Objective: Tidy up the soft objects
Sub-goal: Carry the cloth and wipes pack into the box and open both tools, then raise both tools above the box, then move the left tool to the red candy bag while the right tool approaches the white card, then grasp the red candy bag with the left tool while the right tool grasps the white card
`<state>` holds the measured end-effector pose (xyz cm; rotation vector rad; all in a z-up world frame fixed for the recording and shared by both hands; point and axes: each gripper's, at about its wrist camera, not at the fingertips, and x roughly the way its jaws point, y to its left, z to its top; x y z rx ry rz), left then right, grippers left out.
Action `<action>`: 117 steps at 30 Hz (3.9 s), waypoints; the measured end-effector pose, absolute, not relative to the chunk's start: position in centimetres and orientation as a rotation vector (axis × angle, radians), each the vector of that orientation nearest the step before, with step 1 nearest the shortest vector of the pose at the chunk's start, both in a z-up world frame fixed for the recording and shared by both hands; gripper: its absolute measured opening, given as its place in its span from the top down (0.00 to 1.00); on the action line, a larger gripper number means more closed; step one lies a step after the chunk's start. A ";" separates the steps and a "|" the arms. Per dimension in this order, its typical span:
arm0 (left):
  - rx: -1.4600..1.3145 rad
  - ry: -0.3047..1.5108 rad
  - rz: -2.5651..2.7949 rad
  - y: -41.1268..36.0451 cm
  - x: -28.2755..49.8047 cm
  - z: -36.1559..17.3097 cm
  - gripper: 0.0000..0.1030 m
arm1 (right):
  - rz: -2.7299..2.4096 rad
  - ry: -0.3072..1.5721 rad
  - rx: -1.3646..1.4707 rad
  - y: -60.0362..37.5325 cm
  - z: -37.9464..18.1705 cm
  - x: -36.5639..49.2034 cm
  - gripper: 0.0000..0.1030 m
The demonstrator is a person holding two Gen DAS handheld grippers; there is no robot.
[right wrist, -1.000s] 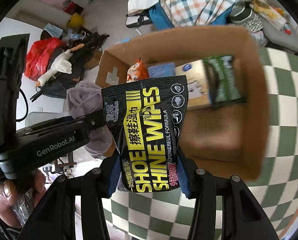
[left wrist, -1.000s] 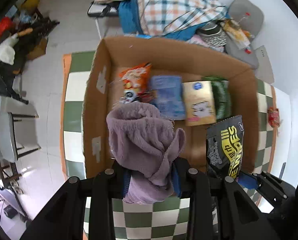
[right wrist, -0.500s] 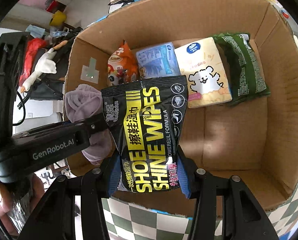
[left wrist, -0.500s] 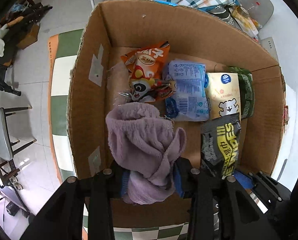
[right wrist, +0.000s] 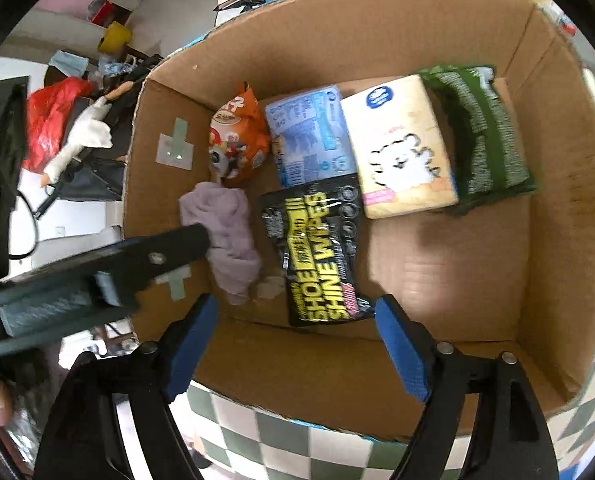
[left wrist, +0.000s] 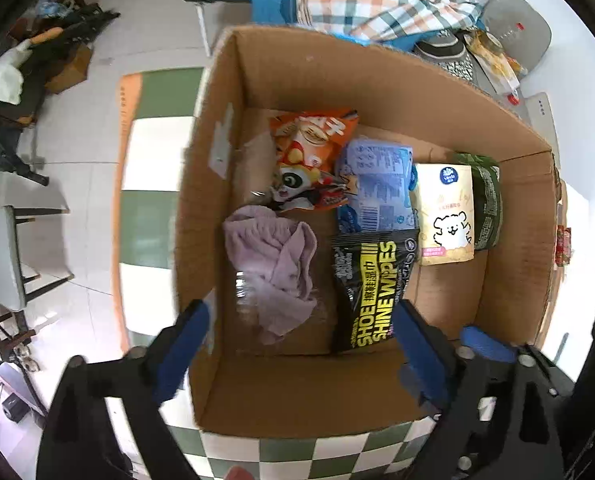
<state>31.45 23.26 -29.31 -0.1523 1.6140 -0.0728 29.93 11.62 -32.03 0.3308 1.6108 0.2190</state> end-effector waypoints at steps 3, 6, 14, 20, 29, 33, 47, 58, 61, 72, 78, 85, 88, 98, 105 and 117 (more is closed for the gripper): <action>-0.122 1.569 -0.046 23.3 30.5 -28.3 0.06 | 0.197 1.601 0.268 11.2 -31.3 29.5 0.11; -0.096 1.518 -0.003 23.3 29.0 -27.6 0.02 | 0.166 1.587 0.215 10.5 -30.6 29.1 0.05; -0.115 1.447 0.027 22.0 26.3 -27.3 0.00 | 0.061 1.514 0.064 8.3 -28.7 27.6 0.00; -0.154 1.426 0.017 21.4 24.7 -26.5 0.00 | 0.040 1.473 0.030 7.3 -27.4 26.3 0.00; -0.095 1.281 0.039 20.5 20.9 -20.5 0.00 | 0.042 1.384 0.034 5.6 -22.0 22.9 0.00; -0.094 1.226 0.029 20.0 18.6 -17.5 0.00 | 0.062 1.316 0.040 4.8 -18.1 20.7 0.00; -0.058 1.147 0.045 17.8 13.7 -11.5 0.00 | 0.136 1.211 0.110 2.5 -11.0 15.6 0.00; 0.159 1.100 -0.103 4.8 17.7 -10.7 0.00 | 0.043 1.225 0.293 -9.7 -11.4 15.3 0.00; 0.268 1.105 -0.206 -2.2 20.3 -12.1 0.00 | -0.045 1.226 0.343 -15.4 -12.0 15.4 0.00; 0.692 1.194 -0.581 -27.7 28.7 -23.2 0.00 | -0.370 1.301 0.534 -40.1 -18.6 16.9 0.00; 0.819 1.266 -0.674 -35.7 30.5 -30.0 0.00 | -0.462 1.358 0.679 -49.3 -25.2 19.2 0.00; 0.923 1.344 -0.768 -41.6 32.6 -36.8 0.00 | -0.484 1.446 0.837 -55.2 -33.0 22.5 0.00; 0.959 1.369 -0.806 -42.6 32.8 -38.9 0.00 | -0.516 1.483 0.855 -57.0 -36.0 23.7 0.00; 0.854 1.451 -0.806 -42.7 34.1 -41.6 0.07 | -0.560 1.599 0.853 -59.7 -42.2 27.2 0.10; 0.827 1.411 -0.816 -43.3 33.6 -40.1 0.52 | -0.603 1.660 0.784 -58.8 -43.8 28.6 0.15; 0.791 1.424 -0.755 -42.0 33.0 -39.8 0.57 | -0.613 1.681 0.643 -55.7 -43.2 28.8 0.36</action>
